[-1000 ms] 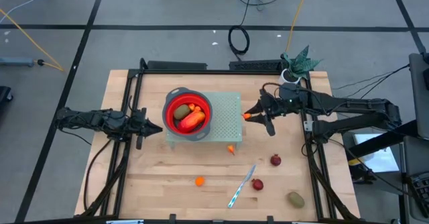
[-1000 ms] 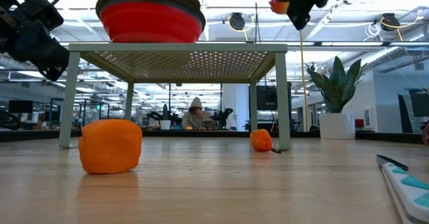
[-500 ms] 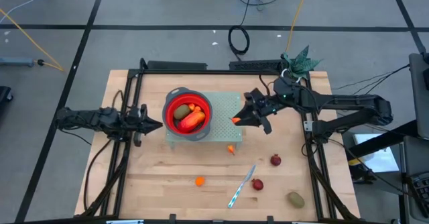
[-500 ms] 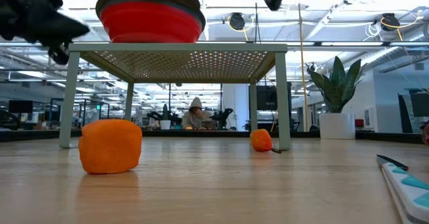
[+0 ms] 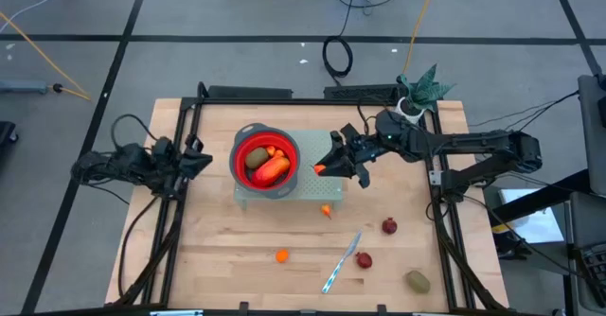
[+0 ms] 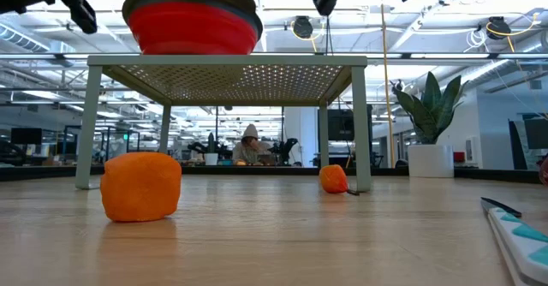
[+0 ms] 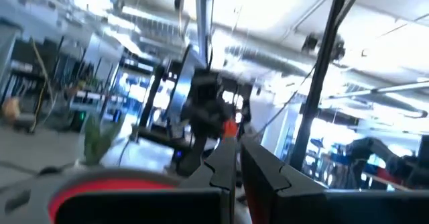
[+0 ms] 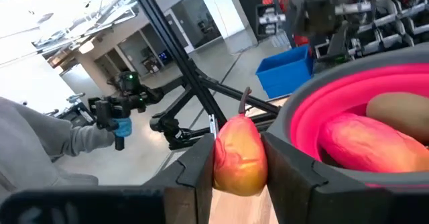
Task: Pick & Place Fruit
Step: Put the orange pear into the red strainer bowl on the shelf
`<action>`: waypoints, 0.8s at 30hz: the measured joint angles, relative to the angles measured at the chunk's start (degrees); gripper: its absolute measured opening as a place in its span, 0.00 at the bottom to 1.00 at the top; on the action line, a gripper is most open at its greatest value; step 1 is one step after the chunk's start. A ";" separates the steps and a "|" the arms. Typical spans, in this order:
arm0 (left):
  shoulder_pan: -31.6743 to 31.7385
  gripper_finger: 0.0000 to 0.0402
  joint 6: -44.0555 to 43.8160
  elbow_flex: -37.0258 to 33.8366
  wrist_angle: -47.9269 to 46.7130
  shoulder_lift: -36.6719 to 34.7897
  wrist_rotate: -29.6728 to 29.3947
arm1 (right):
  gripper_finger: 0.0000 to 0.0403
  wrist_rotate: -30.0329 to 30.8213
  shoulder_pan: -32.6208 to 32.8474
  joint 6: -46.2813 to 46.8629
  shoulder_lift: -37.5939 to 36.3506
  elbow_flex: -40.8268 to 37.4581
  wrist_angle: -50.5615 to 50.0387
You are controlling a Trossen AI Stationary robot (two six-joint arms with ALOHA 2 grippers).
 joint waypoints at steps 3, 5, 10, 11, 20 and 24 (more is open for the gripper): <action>0.02 0.05 2.39 0.00 2.69 0.88 -0.01 | 0.26 0.04 0.00 -0.04 1.19 0.00 0.13; 0.02 0.05 3.95 0.00 4.87 2.30 0.01 | 0.26 0.15 0.00 -0.06 1.69 0.00 0.02; 0.01 0.05 6.92 0.04 12.68 8.98 0.04 | 0.26 1.64 0.02 -0.64 2.22 0.00 0.28; 0.00 0.05 7.28 0.06 14.58 10.66 0.03 | 0.26 2.33 0.00 -1.29 2.22 0.00 0.30; 0.01 0.05 10.34 7.49 18.39 27.60 0.07 | 0.26 2.99 0.02 -3.60 2.22 0.00 0.94; 0.01 0.05 13.89 13.66 16.34 34.65 0.56 | 0.26 2.99 0.00 -3.60 2.22 0.00 0.94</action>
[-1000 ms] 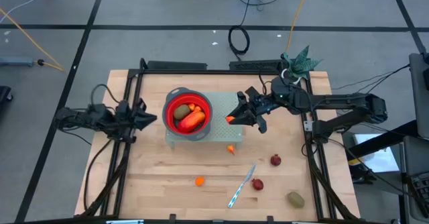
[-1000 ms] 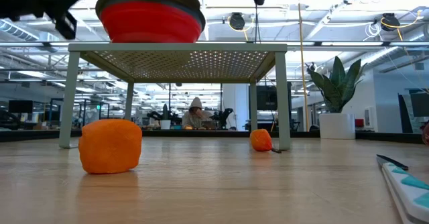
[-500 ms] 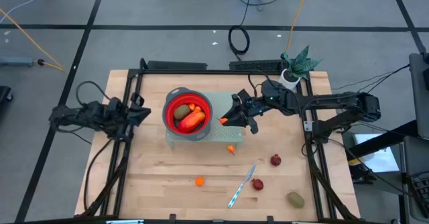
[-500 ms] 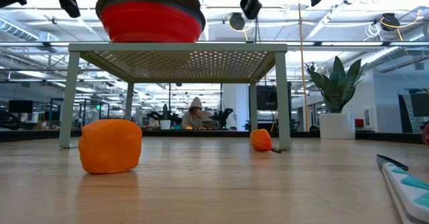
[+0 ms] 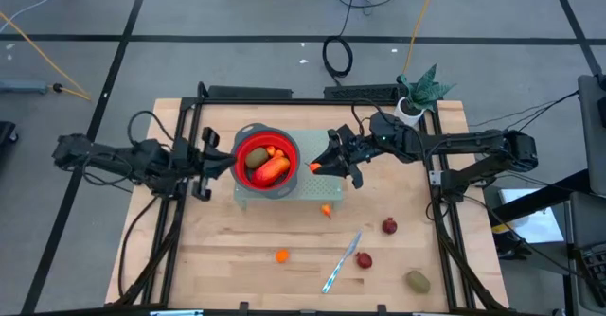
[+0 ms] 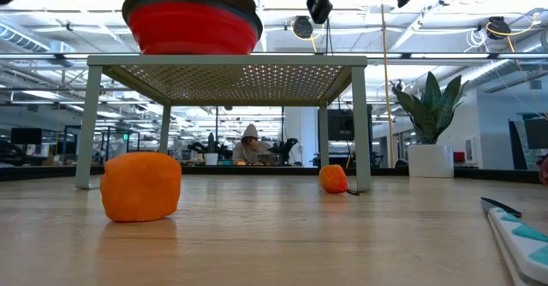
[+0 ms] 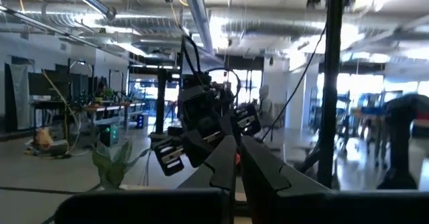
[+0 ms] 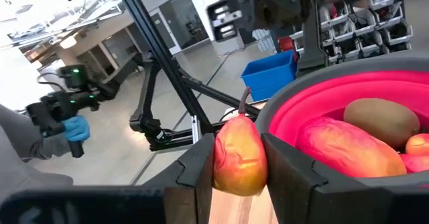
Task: Pick & Place Fruit
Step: Put the orange pear into the red strainer bowl on the shelf
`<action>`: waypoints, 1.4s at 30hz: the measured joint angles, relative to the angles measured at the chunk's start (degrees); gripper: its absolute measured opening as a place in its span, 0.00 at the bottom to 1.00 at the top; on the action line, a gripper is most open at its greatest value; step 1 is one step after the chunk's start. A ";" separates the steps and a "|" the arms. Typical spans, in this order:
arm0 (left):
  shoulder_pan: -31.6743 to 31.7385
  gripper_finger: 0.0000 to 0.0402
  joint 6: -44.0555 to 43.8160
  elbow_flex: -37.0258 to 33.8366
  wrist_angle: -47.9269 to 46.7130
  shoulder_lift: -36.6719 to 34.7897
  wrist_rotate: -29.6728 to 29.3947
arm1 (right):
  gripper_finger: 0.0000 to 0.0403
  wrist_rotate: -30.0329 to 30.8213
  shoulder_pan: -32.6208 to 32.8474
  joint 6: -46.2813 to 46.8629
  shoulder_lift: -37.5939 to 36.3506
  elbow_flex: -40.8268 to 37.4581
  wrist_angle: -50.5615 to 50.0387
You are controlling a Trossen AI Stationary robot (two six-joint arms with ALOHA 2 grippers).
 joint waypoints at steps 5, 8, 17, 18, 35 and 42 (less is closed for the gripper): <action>-0.01 0.05 3.38 7.99 -5.96 7.93 -0.18 | 0.26 0.00 0.00 0.00 0.00 0.00 0.02; -0.01 0.05 3.86 12.76 -10.88 12.09 -0.22 | 0.26 0.00 0.00 -0.20 0.00 0.00 -0.01; 1.66 0.21 3.31 20.99 -14.59 22.25 -0.37 | 0.26 -0.04 0.02 -2.48 0.00 0.00 -0.02; 2.11 0.24 2.61 21.51 -14.57 23.07 -0.35 | 0.26 -0.04 0.04 -3.04 0.00 0.00 -0.04; 7.13 0.57 -4.15 30.13 -14.87 36.33 8.52 | 0.26 0.20 1.70 -12.26 0.00 0.00 -0.04; 7.60 0.58 -5.04 30.70 -14.70 38.67 9.09 | 0.26 0.22 1.70 -13.00 0.00 -0.02 0.00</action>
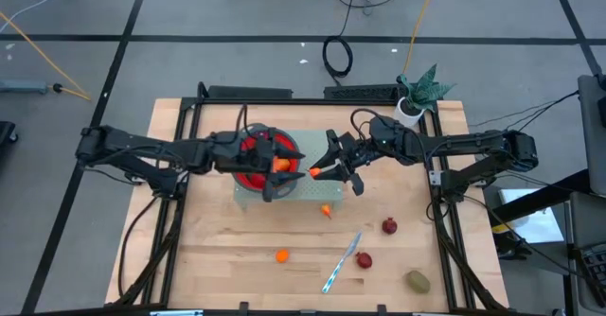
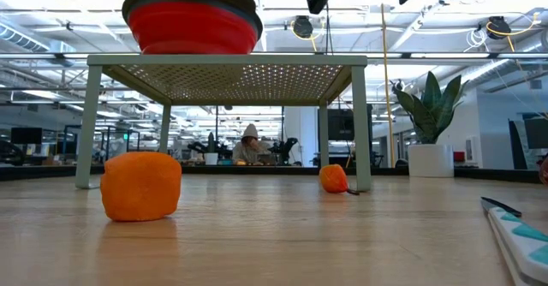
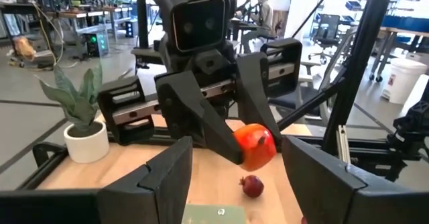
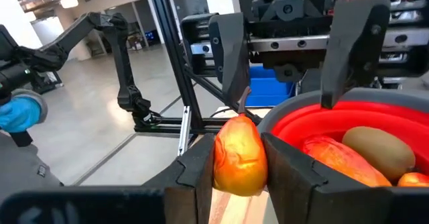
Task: Pick & Place Fruit
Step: Put the orange pear into the red strainer bowl on the shelf
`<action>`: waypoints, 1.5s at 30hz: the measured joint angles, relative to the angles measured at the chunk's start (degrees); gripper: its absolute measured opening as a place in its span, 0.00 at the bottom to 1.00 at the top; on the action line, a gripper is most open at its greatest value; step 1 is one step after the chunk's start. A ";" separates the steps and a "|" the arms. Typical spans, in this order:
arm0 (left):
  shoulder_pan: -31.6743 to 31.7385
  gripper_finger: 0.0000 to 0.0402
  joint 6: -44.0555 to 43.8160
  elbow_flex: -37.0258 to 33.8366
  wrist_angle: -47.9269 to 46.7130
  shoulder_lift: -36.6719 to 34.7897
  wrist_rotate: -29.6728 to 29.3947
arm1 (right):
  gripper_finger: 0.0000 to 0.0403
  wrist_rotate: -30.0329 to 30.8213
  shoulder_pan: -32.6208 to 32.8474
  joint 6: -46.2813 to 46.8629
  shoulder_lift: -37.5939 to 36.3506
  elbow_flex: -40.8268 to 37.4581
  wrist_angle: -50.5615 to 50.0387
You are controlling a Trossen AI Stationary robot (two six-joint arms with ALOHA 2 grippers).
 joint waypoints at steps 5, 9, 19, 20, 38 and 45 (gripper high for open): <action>0.00 0.58 -0.10 0.00 0.18 0.08 0.11 | 0.26 0.00 -0.02 -3.25 0.00 0.00 0.80; 0.00 0.58 -0.35 0.00 0.49 0.08 0.13 | 0.26 0.17 -0.02 -5.27 0.00 0.00 1.69; 0.59 0.58 -1.10 0.02 6.89 3.30 1.20 | 0.26 2.64 -0.02 -7.81 0.00 0.00 1.53; 0.78 0.58 -1.22 0.02 6.83 3.40 1.54 | 0.26 3.20 -0.02 -7.81 0.00 0.00 1.45; 1.27 0.30 -2.04 0.02 7.16 3.38 2.71 | 0.26 4.31 -0.06 -7.81 0.00 -0.02 1.64; 1.79 0.06 -1.96 0.02 7.36 3.34 5.70 | 0.26 4.06 -0.04 -7.68 0.00 -0.07 1.57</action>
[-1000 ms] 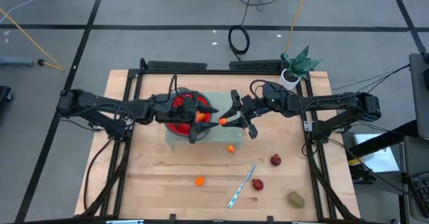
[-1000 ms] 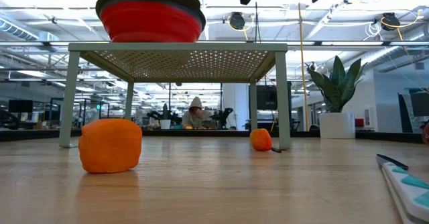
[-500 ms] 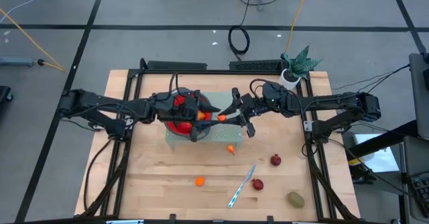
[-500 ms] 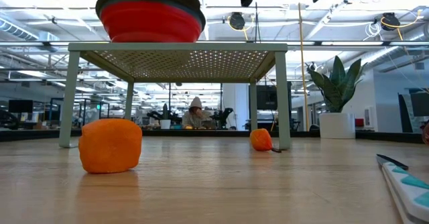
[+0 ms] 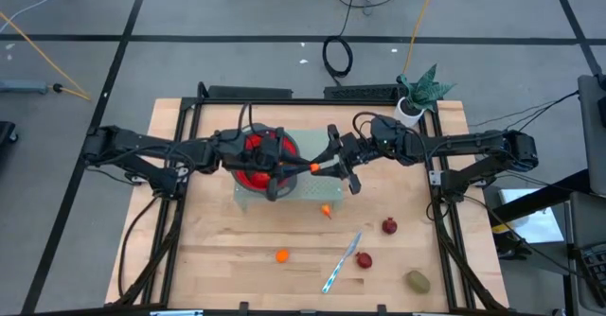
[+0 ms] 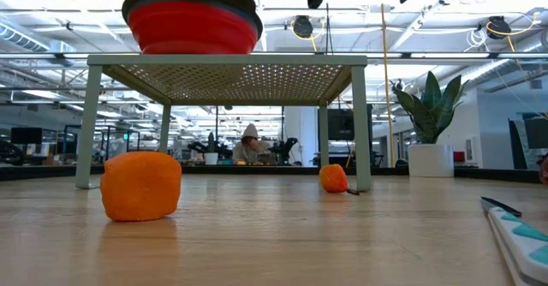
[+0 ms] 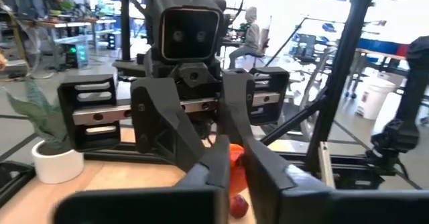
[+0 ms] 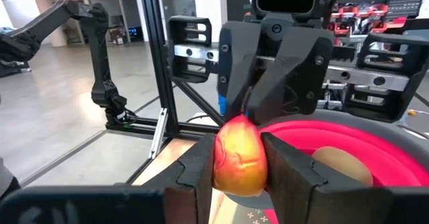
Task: Pick & Place Fruit
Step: Put the orange pear into the red strainer bowl on the shelf
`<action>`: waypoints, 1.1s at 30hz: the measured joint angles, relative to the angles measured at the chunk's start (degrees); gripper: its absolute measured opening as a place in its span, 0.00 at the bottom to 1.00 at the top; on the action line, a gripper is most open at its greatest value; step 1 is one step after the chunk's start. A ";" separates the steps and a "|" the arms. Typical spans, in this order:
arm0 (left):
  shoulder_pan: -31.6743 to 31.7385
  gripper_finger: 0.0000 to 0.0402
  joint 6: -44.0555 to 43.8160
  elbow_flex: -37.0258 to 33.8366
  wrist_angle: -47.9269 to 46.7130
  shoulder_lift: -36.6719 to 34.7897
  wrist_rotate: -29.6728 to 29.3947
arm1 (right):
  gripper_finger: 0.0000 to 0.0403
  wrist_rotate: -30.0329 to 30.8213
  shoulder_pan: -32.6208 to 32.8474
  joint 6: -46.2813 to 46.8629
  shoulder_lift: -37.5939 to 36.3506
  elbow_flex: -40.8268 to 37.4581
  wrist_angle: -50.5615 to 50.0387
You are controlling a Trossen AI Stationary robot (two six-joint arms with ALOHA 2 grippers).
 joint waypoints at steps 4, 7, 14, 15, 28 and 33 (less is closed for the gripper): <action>0.72 0.02 -0.44 0.00 -0.05 -0.07 3.07 | 0.26 0.00 0.04 0.07 0.00 -0.02 -0.06; 0.74 0.01 -0.42 0.00 -0.16 -0.07 3.56 | 0.26 0.00 0.04 0.07 0.00 -0.02 -0.06; 0.74 0.00 -0.44 0.00 -1.82 -0.07 4.27 | 0.26 0.00 0.04 0.08 0.02 -0.02 -0.36; 0.74 0.00 -0.44 0.00 -2.05 -0.07 4.25 | 0.26 0.00 0.04 0.08 0.04 -0.04 -0.39; 2.31 0.00 -0.49 0.00 -2.61 -0.09 4.80 | 0.31 0.43 -0.02 0.41 0.04 -0.04 -0.10; 2.68 0.00 -0.27 -0.22 -3.12 -0.21 4.58 | 0.37 0.45 -0.19 3.26 -0.07 0.09 0.58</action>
